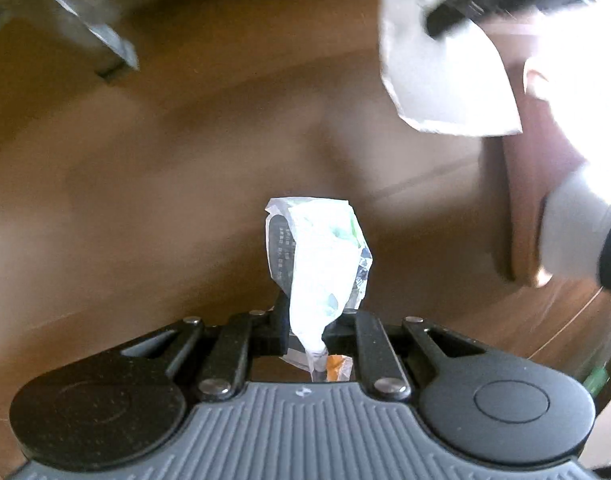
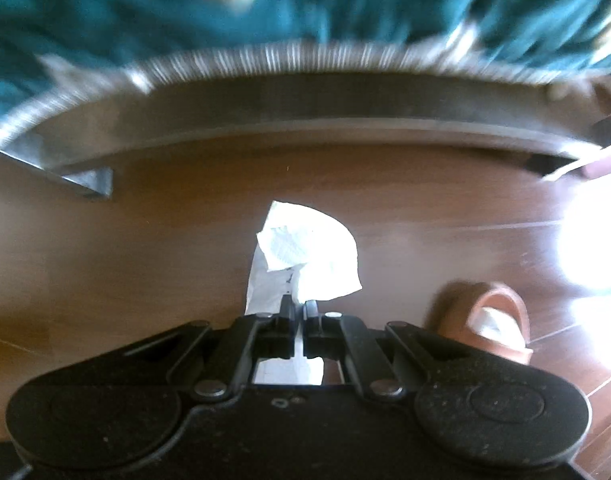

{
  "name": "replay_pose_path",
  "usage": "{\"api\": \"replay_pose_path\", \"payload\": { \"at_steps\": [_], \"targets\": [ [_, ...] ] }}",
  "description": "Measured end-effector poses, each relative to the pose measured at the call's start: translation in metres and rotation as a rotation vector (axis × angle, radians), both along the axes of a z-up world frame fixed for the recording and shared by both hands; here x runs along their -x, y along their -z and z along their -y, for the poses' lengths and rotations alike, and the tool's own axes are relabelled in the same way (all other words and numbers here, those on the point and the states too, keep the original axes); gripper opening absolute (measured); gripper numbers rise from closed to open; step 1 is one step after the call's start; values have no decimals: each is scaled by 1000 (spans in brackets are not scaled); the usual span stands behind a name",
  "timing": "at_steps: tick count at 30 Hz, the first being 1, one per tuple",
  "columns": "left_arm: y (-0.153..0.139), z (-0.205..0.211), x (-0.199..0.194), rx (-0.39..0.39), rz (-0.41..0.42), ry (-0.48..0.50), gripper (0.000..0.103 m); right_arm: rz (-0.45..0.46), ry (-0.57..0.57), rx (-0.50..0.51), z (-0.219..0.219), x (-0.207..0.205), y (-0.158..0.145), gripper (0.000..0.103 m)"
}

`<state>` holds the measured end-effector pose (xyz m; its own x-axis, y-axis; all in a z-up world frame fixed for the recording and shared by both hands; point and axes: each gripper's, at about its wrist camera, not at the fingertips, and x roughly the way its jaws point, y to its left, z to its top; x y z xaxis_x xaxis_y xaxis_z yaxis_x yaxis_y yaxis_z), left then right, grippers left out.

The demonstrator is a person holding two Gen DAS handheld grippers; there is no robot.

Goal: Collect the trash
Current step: 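Carry the clear plastic bag and white tissue up over the teal wastebasket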

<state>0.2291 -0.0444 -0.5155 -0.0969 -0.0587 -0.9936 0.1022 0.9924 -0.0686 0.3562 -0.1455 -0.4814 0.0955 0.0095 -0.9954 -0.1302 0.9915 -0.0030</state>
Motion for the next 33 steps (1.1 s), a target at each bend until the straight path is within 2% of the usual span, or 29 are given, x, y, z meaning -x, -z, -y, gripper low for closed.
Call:
{"api": "replay_pose_path", "payload": {
  "at_steps": [5,8,10,15,19,25,33],
  "targets": [
    [-76,-22,-5,7,130,-83,12,93,-70,-45,-11,13,-78,2],
    [-127,-32,0,25,227,-118,12,172,-137,-72,-19,32,-133,2],
    [-166,-36,-11,32,284,-137,12,224,-167,-86,-22,45,-166,2],
    [-243,-47,7,26,421,-178,12,349,-190,-147,-15,72,-247,2],
    [-291,-56,20,33,531,-204,12,458,-221,-172,-14,97,-307,2],
    [-377,-63,31,68,706,-218,12,634,-260,-199,-2,123,-397,2],
    [-477,-62,25,61,929,-166,12,853,-301,-211,5,120,-496,2]
  ]
}}
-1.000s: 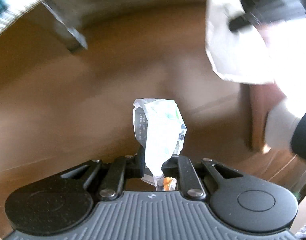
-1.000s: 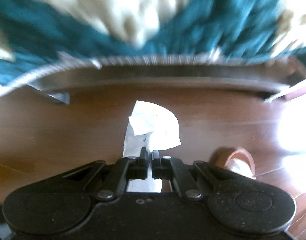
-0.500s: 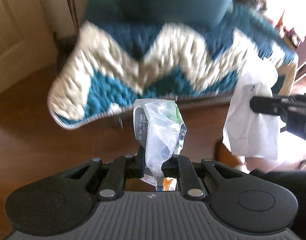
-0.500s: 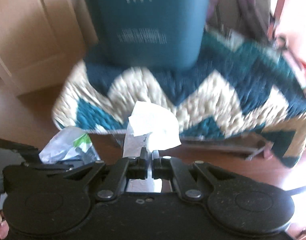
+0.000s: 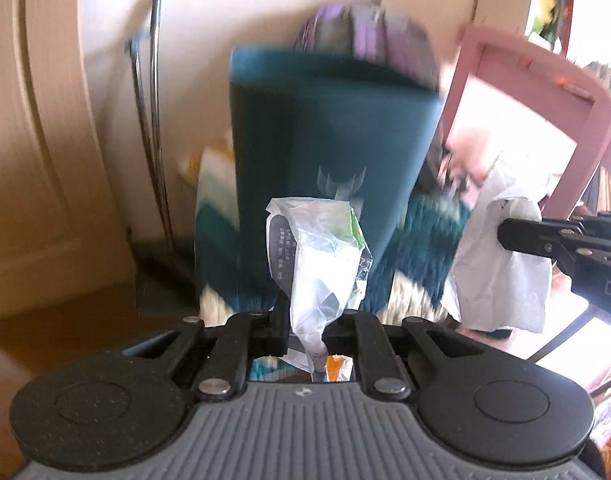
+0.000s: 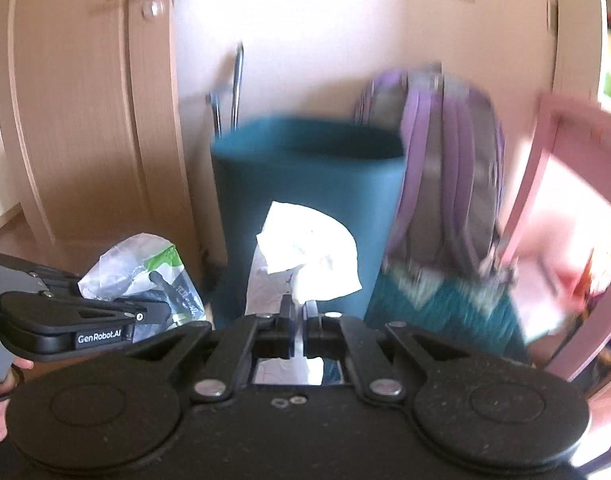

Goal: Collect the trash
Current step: 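Carry the clear plastic bag and white tissue up over the teal wastebasket, then lower both tools into the wastebasket and open them to drop the items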

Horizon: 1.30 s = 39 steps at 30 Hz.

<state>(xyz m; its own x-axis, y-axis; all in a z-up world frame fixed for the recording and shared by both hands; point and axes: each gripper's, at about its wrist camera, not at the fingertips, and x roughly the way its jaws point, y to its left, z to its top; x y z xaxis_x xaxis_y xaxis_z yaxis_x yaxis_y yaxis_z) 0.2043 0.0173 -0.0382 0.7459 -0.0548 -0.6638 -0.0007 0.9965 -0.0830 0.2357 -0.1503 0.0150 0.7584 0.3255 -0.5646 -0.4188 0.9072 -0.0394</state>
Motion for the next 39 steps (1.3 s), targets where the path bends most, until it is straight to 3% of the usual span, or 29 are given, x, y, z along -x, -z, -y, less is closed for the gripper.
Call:
{"api": "replay_pose_path", "payload": {
  "at_steps": [5,10,16,22,27,39],
  "targets": [
    [-57,2,-19,-32,127,21,12,108,-1,-2,-4,-17,-45,2],
    [-109,3,-49,-59,215,21,12,176,20,-5,-12,-48,-71,2],
    [-134,-5,-102,-85,229,11,13,209,42,-7,-21,-86,-89,2],
    [-125,-13,-159,-69,174,3,13,163,66,6,-32,-131,-75,2],
    [-101,-12,-199,-86,97,14,13,95,80,30,-37,-162,-52,2],
    [-51,-10,-254,-134,-54,30,13,-24,48,60,-48,-201,-4,2]
  ]
}}
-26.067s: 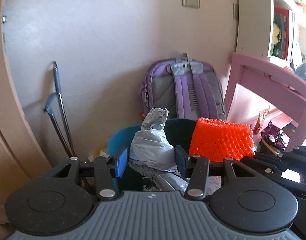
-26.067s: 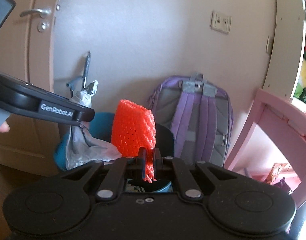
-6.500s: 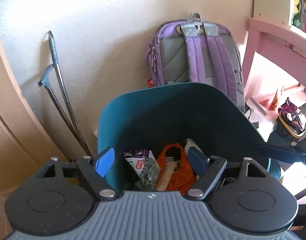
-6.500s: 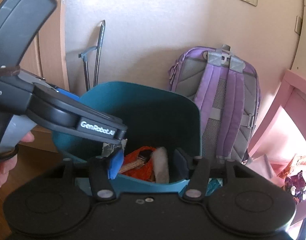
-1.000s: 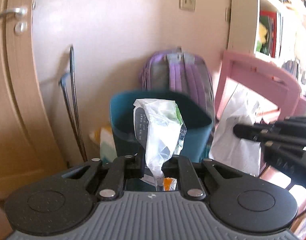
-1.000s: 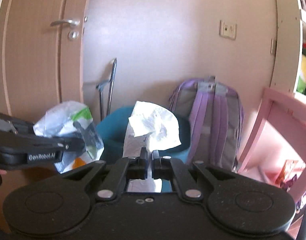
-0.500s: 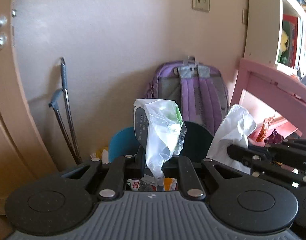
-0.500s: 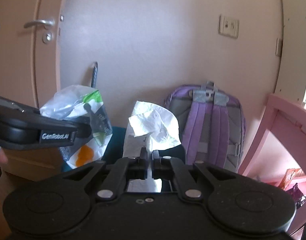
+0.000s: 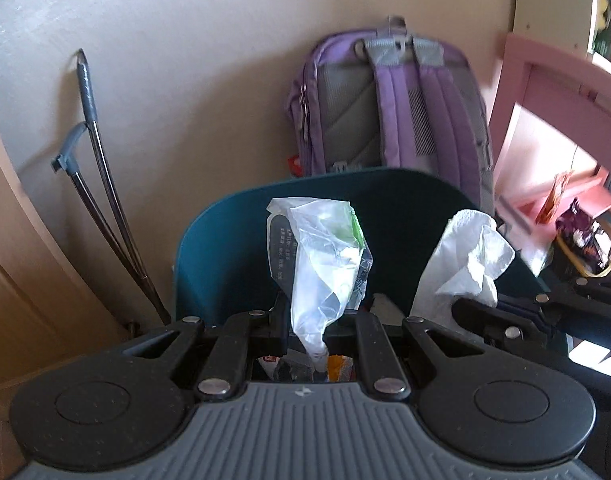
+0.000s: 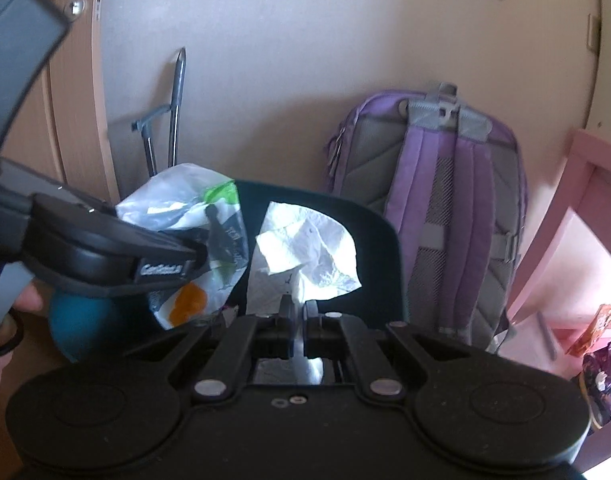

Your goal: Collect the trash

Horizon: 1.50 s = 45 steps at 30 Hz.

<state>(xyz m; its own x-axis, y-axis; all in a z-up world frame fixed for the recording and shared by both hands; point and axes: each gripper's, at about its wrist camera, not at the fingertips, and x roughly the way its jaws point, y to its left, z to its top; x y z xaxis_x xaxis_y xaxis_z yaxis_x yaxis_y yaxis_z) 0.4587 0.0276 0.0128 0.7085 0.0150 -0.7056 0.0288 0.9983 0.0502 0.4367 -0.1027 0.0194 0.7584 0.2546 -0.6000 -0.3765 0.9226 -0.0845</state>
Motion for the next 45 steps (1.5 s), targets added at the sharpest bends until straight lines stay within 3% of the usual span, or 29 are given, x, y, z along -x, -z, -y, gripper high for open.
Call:
{"api": "replay_pose_path", "payload": {
  "at_steps": [10,15,18,19,25,29,34,36,41,45],
  "targets": [
    [27,7,-19,-31,-152,37,18,-80,-13,32,-2,-11,20,7],
    [24,7,-15,-9,-155,26,42,-91,-30,20,-1,-5,14,18],
    [18,8,-6,-15,-127,27,60,-80,-30,19,0,1,10,26],
    [14,8,-2,-18,-115,26,62,-75,-31,15,1,2,8,26],
    [-11,5,19,-1,-60,14,65,-48,-13,-19,9,17,-10,29],
    [-30,3,41,0,-4,3,73,-10,-6,-51,16,32,-26,44],
    [-53,-1,69,18,57,-4,74,22,-10,-75,22,55,-46,46],
    [-63,-3,83,33,90,-6,82,36,-16,-87,24,64,-54,48],
    [-81,-9,114,62,153,-35,83,81,-40,-99,30,89,-73,58],
    [-93,-11,140,51,193,-47,88,111,-48,-113,37,109,-85,60]
  ]
}}
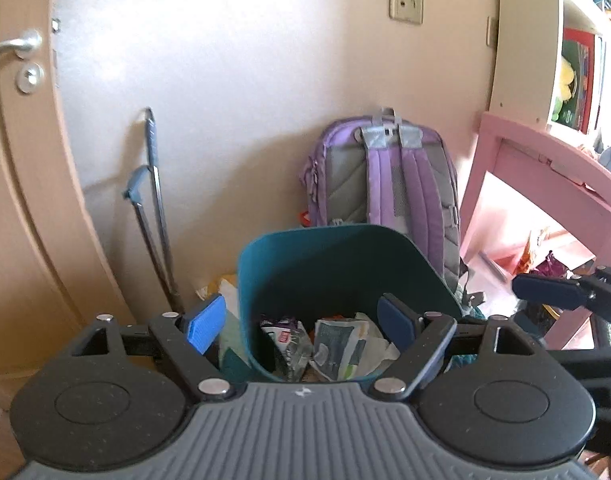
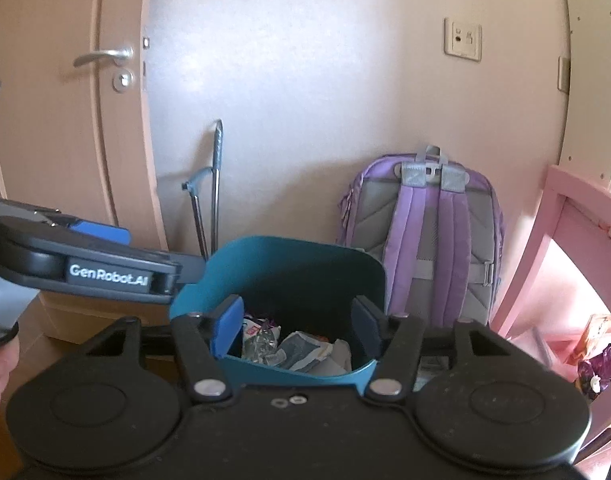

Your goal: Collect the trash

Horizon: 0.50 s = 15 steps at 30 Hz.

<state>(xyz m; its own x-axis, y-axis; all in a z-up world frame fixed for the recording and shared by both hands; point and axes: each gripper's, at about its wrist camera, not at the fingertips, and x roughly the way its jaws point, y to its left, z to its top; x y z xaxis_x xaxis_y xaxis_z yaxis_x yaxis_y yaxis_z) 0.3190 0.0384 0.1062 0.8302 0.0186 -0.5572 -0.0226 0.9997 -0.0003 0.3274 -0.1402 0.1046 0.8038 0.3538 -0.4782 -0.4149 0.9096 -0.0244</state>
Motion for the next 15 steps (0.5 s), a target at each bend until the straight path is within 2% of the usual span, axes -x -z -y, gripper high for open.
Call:
{"api": "replay_pose_path", "payload": {
  "at_steps": [3,6,15],
  "targets": [
    [-8,-2,24,-10,54,-9,102,18,-6,-14,5,14,-6,61],
    [-13,-5,44,5,81,-12,102,24,-10,-28,9,26,-10,61],
    [-17,-5,91,-5,93,-4,102,31,-13,-68,17,56,-22,62]
  ]
}}
